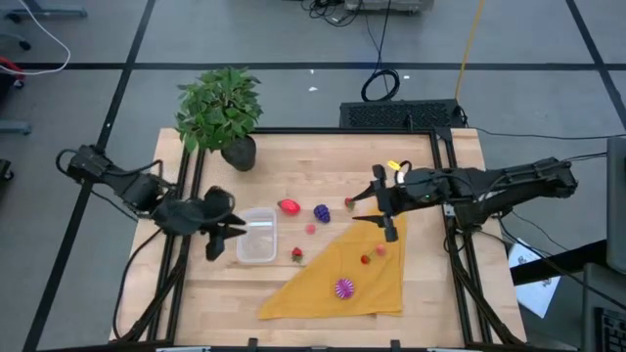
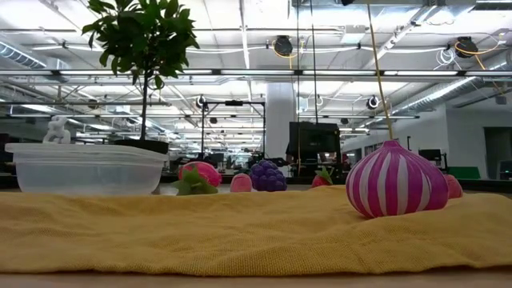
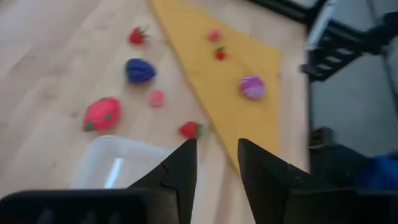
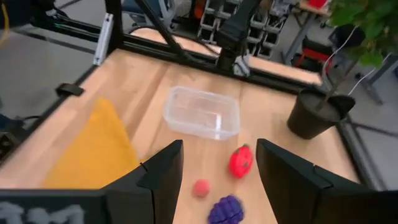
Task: Pick and placing Produce into tupperware
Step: Put the pink dragon fruit into the transparent bin
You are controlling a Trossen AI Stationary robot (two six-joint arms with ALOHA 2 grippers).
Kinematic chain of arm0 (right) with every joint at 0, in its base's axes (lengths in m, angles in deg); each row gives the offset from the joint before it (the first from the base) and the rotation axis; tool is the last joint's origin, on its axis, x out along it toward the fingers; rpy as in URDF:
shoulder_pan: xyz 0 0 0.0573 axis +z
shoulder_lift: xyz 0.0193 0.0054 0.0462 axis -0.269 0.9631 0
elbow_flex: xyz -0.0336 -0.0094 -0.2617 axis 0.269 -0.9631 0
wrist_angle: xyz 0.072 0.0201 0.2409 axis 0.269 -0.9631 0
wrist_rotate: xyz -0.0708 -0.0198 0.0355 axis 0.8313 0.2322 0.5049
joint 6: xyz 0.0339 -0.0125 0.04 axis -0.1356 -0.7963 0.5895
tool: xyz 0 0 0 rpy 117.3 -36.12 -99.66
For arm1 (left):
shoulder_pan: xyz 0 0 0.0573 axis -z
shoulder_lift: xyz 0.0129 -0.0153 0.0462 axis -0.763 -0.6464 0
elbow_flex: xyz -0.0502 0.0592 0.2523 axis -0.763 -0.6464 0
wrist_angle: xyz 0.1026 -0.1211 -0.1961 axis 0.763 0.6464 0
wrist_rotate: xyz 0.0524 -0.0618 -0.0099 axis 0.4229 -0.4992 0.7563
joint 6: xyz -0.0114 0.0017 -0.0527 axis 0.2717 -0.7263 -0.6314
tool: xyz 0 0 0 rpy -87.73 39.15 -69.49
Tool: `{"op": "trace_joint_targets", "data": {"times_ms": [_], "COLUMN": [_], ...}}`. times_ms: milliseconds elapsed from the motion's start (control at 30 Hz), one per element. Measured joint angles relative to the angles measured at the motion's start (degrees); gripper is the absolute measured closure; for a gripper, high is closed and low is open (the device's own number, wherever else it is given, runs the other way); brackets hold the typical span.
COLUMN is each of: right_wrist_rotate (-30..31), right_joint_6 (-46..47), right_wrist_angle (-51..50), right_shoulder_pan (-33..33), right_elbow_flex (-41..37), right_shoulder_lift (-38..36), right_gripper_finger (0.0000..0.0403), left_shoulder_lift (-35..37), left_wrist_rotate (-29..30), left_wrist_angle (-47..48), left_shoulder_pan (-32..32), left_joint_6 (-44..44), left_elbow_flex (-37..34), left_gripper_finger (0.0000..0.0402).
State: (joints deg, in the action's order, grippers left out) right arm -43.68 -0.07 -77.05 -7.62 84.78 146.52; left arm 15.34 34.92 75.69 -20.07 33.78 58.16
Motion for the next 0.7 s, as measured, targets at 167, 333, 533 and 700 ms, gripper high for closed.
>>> {"op": "trace_joint_targets", "data": {"times_ms": [167, 333, 533, 700], "right_wrist_rotate": [0.0, -0.1, -0.3, -0.1], "right_joint_6": [-4.0, -4.2, -5.3, -6.6], "right_wrist_angle": [2.7, 8.5, 17.2, 19.2], "right_shoulder_pan": [-0.9, -0.9, -1.1, -1.9], "right_elbow_flex": [0.0, 0.0, 0.0, 2.0], "right_shoulder_lift": [5.0, 10.8, 17.0, 20.4], "right_gripper_finger": [0.0211, 0.0211, 0.0211, 0.0211], "left_shoulder_lift": [-0.5, -0.6, -0.6, -0.5], "left_wrist_rotate": [5.1, 6.6, 7.1, 7.1], "left_wrist_angle": [2.8, 4.4, 13.8, 19.2], "left_shoulder_pan": [6.5, 10.3, 13.6, 16.1], "left_joint_6": [-2.2, -4.3, -13.6, -19.4], "left_elbow_flex": [4.7, 5.9, 7.3, 8.6], "left_gripper_finger": [0.0304, 0.0333, 0.0381, 0.0394]}}
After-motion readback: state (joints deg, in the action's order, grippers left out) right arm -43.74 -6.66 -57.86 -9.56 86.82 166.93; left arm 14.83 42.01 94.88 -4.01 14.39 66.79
